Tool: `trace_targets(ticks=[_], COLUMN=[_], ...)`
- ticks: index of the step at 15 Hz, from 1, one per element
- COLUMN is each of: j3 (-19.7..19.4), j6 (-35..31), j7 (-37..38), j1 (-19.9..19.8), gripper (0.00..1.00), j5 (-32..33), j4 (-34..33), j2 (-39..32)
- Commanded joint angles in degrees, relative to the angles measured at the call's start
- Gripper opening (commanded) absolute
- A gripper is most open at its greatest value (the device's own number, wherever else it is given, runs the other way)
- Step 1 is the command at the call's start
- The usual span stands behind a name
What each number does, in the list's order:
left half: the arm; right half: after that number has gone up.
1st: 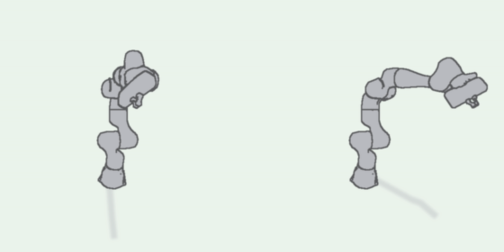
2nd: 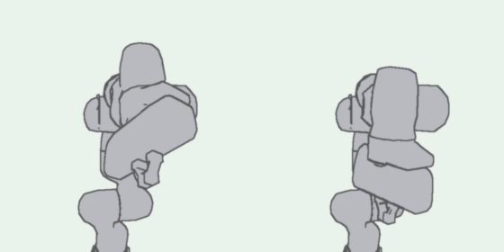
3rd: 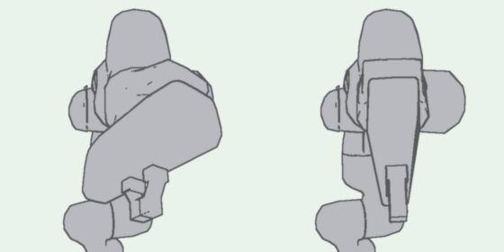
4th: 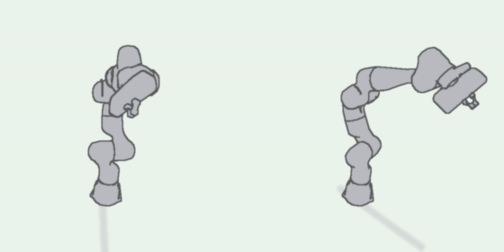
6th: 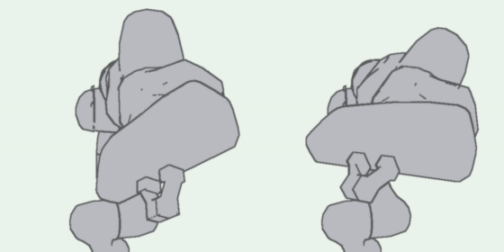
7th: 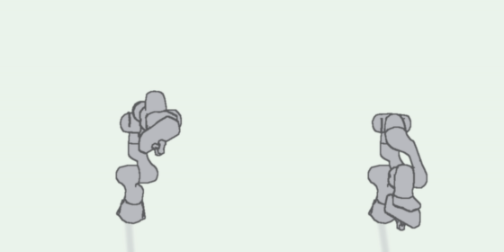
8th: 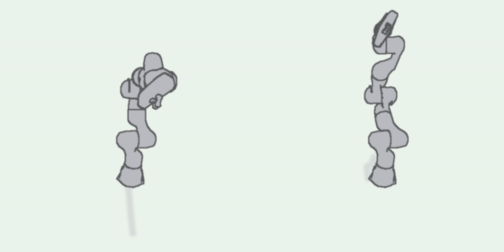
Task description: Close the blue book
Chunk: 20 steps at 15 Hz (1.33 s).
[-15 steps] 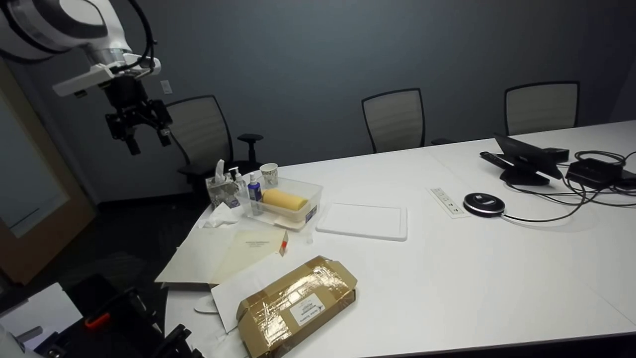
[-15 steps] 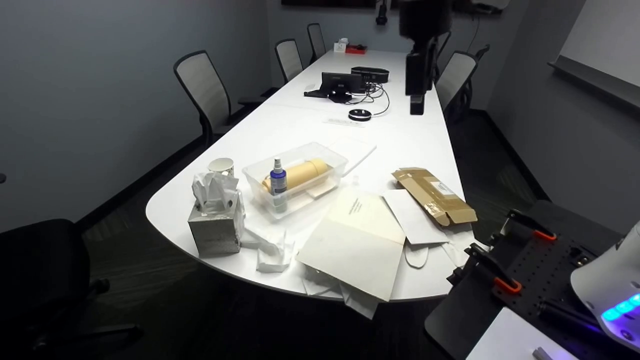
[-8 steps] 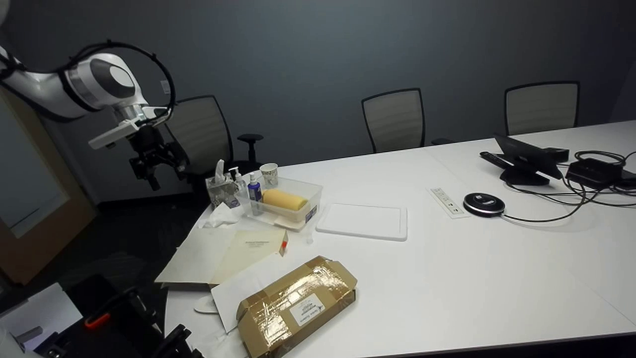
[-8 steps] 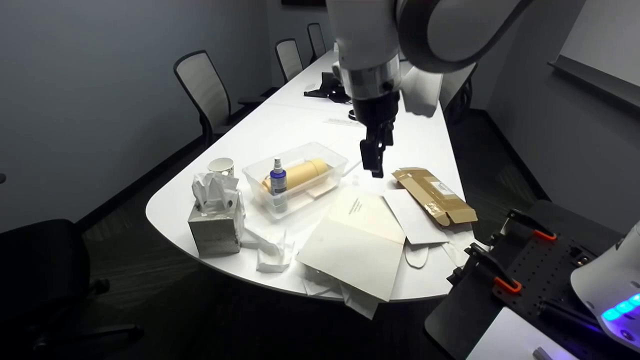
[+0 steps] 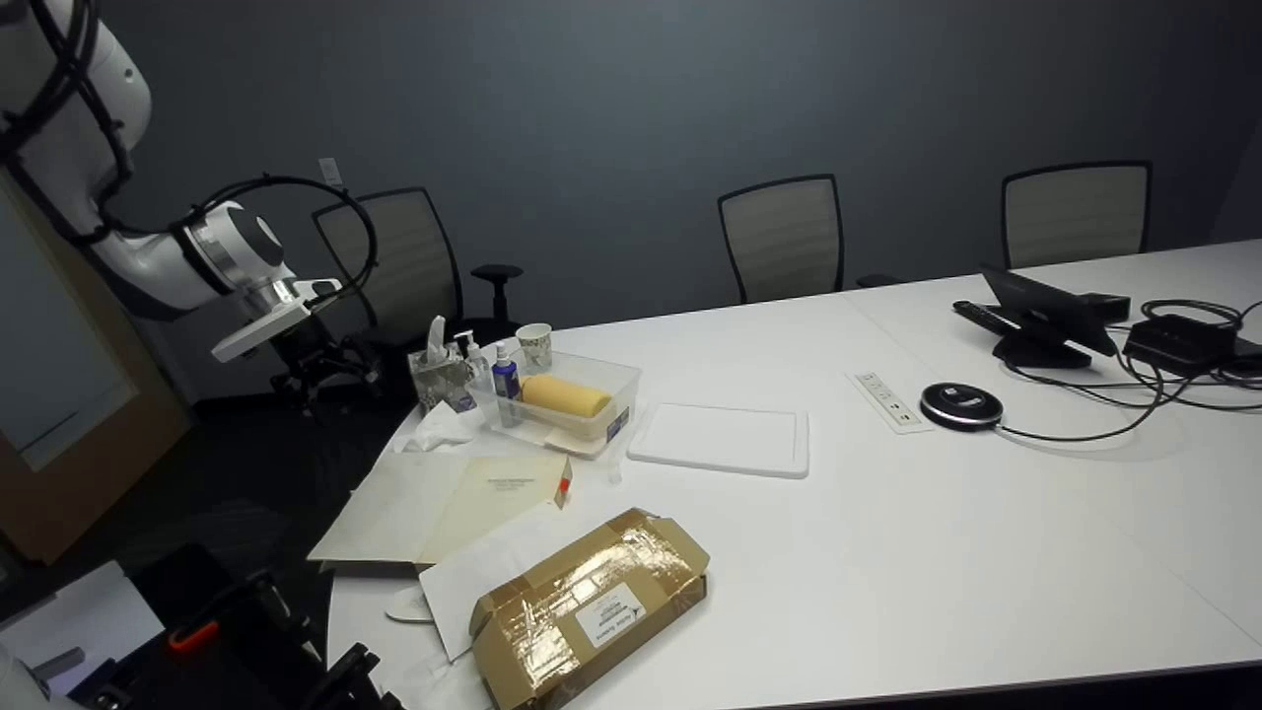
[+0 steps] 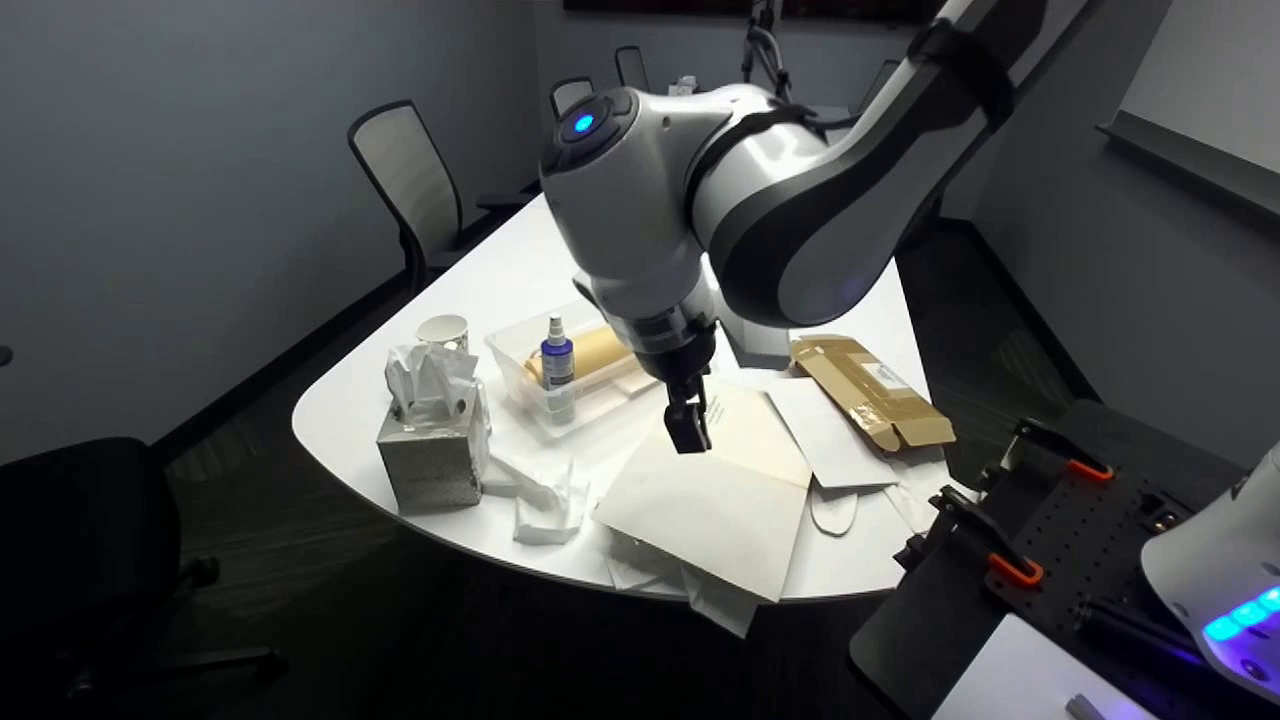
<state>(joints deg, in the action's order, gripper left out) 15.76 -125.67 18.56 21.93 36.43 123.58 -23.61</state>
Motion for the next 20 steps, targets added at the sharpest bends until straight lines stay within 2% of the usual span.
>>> trace_targets(ticks=[1, 2, 9, 20], j3=[-1.33, -1.62, -2.06, -6.52], j6=[0.42, -0.15, -0.17, 1.91], j7=[-0.66, -0.55, -0.67, 15.18], j1=[3.73, 3.36, 4.32, 15.69], gripper=[1.00, 1.00, 1.00, 1.00], j5=[0.75, -0.18, -0.21, 0.57], j4=[-4.84, -2.47, -4.48, -10.01], j2=[-4.85, -2.93, -5.06, -17.82])
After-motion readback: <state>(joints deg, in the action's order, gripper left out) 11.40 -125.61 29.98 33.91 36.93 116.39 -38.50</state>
